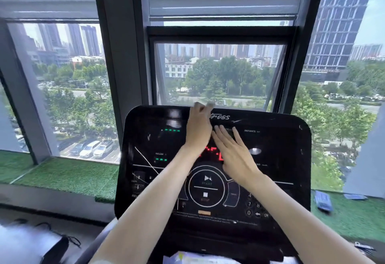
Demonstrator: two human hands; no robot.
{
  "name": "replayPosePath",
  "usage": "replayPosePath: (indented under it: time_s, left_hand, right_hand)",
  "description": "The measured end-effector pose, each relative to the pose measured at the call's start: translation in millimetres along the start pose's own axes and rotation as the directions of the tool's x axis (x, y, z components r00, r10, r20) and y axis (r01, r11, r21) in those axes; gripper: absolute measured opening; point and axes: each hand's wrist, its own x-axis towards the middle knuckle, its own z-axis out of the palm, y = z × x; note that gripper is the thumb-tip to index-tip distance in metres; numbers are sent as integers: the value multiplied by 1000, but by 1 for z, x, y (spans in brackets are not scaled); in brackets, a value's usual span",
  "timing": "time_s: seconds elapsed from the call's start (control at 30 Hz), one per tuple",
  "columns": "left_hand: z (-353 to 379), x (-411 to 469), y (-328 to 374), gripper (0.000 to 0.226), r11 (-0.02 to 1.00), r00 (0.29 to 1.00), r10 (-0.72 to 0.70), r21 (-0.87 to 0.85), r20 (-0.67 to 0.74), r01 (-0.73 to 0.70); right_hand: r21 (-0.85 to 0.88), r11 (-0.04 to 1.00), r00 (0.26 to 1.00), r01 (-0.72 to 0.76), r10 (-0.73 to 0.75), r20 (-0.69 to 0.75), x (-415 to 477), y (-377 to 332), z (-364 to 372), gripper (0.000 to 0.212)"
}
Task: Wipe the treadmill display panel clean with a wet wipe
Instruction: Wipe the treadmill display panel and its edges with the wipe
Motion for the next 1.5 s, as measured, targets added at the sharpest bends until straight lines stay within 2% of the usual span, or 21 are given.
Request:
replayPosePath:
  time_s: [0.07,0.13,0.2,0.3,0.37,0.4,0.47,0.53,0.6,0.7,0.77,0.8,0.87,0.97,1.03,1.1,1.17,1.23,1.37,1.43,1.5]
  left_hand:
    - [-12,5,-17,38,994,990,-110,-37,-92,107]
    - [-21,6,-41,34,941,883,-339,-135,-324,312]
    - [-19,3,-40,28,903,805,-430,-177,-410,392]
    - [2,1,2,33,978,957,-209,-64,-200,200]
    - [11,-1,14,35,999,998,-28,-28,-51,26]
    - [9,1,11,33,999,999,-23,-46,-34,21]
    - [-1,5,-5,29,980,973,-180,-109,-148,164]
    - [-8,4,-19,29,922,854,-386,-163,-348,350]
    - [-1,3,-9,37,903,829,-429,-151,-359,402]
    - [25,-3,28,37,995,990,-99,7,-101,100]
    - [30,-5,35,35,996,996,76,36,42,-77]
    - [26,-2,31,35,997,996,74,28,42,-75]
    - [12,5,11,32,996,992,-94,-17,-89,93]
    - [4,7,-9,25,930,873,-369,-129,-319,345]
    - [15,4,7,31,957,916,-288,-90,-280,274]
    - [28,-3,28,35,998,992,-67,-13,-110,66]
    - [28,-4,32,31,996,996,91,-12,23,-91]
    - [17,2,16,28,998,999,43,-35,-3,-44]
    - [12,2,0,44,941,911,-337,-64,-238,332]
    - [26,-1,26,53,951,932,-307,-37,-191,305]
    - [42,-5,50,49,992,991,-125,5,-48,125]
  right_hand:
    - [9,999,998,-51,51,-24,-17,15,-3,85]
    - [30,993,993,-111,112,-43,-27,27,-4,87]
    - [37,987,986,-156,158,-59,-29,34,-1,86]
    - [16,984,983,-176,176,-45,-26,30,1,84]
    - [-7,986,985,-168,168,-28,-24,28,1,86]
    - [-20,987,987,-159,158,-22,-24,28,1,87]
    - [-39,990,991,-136,135,-19,-24,31,0,92]
    - [-42,991,992,-126,125,-20,-25,34,1,93]
    - [-35,992,992,-125,125,-12,-25,34,2,93]
    - [-37,992,993,-121,121,-11,-26,33,2,93]
    - [-48,993,994,-111,111,-8,-27,34,0,94]
    - [-53,993,995,-104,104,-5,-27,35,-1,95]
    - [-51,994,995,-98,98,-5,-27,37,-2,96]
    - [-27,994,995,-104,104,-5,-29,38,0,96]
    - [-18,994,994,-105,105,-11,-29,37,1,94]
    - [-19,994,994,-107,107,-17,-29,37,1,92]
    - [-15,994,994,-109,109,-21,-28,37,2,91]
    - [1,994,994,-106,106,-13,-28,37,1,91]
    - [16,994,994,-105,105,5,-29,37,2,96]
    - [21,995,995,-102,102,5,-29,38,2,97]
    - [2,996,996,-94,94,10,-29,38,1,97]
